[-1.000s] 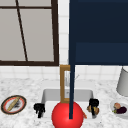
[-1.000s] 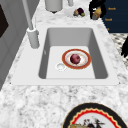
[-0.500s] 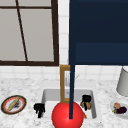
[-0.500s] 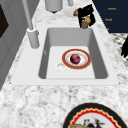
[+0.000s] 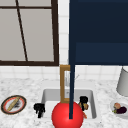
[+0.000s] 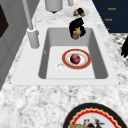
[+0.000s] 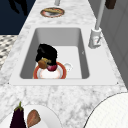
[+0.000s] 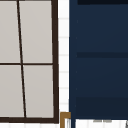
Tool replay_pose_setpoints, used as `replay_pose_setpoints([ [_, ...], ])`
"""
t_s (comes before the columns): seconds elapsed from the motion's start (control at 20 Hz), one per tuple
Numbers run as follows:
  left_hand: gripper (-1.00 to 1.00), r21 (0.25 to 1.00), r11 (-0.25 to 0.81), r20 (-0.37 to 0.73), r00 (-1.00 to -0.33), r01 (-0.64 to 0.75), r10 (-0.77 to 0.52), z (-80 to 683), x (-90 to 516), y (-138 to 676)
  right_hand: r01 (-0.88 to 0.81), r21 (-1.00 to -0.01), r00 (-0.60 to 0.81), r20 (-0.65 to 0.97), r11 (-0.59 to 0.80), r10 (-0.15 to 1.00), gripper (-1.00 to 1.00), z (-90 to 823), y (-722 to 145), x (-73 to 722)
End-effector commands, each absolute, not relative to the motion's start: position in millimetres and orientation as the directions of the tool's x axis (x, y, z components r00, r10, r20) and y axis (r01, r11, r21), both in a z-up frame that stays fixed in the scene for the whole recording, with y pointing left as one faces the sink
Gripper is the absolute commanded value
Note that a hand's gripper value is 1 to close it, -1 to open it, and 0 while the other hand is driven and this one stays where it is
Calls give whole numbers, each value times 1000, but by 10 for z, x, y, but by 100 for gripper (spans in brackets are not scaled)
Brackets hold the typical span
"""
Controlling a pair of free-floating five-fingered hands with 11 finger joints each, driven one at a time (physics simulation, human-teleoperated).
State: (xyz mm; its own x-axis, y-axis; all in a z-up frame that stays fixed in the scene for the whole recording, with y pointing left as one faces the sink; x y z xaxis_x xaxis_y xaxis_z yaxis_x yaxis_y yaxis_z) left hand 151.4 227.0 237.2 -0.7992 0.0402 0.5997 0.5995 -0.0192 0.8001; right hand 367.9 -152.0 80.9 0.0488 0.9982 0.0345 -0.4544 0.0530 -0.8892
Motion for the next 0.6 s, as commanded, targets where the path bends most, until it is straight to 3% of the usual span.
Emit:
replay_pose_setpoints([
  [0.0, 0, 800, -19, 600, -799, 599, 40, 2372, 1514, 2270, -455, -890, -40, -15, -31, 999, 100, 500, -1485, 3844],
  [0.55, 0, 800, -19, 600, -799, 599, 40, 2372, 1514, 2270, -437, -897, 34, 50, 60, 998, 100, -407, -1332, 4032],
])
